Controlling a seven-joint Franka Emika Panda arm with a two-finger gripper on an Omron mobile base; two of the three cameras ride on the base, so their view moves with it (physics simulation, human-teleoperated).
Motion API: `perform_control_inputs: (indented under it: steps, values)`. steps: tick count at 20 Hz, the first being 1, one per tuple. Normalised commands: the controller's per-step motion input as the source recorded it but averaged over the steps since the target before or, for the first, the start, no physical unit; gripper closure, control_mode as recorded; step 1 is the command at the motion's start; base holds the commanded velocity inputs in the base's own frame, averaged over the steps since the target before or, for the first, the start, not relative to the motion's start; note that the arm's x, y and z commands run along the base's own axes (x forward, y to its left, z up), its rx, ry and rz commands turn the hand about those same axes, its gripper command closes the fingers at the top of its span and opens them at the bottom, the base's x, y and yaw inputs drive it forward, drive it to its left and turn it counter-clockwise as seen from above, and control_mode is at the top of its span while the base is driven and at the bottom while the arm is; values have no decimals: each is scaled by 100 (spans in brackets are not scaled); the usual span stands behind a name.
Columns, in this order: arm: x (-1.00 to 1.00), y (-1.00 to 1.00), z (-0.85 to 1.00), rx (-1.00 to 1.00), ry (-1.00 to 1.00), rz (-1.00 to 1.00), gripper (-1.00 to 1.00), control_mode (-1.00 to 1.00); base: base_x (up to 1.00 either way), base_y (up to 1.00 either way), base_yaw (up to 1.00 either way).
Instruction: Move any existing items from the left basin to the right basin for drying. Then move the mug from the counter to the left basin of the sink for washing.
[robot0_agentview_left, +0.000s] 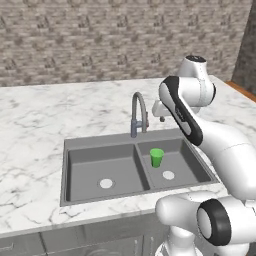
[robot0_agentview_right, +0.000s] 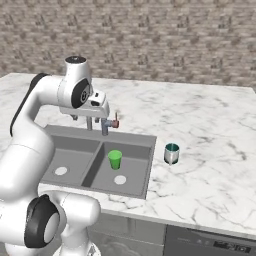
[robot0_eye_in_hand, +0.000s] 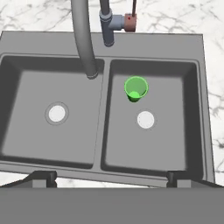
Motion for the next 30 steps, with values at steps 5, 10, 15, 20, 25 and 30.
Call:
perform_control_inputs:
  steps: [5,10,15,20,25,30]
  values:
    - [0,0,0,0,0,0,-100,100,12,0,0]
    - [0,0,0,0,0,0,-100,100,0,0,0]
    - [7,-13,-2,0,0,0,-100,-100,0,0,0]
    - [21,-88,-15,-1,0,-2,-100,-100,0,0,0]
    - [0,-100,-52,-1,1,-5,-100,-100,0,0,0]
    - [0,-100,-69,-1,2,-7,-100,-100,0,0,0]
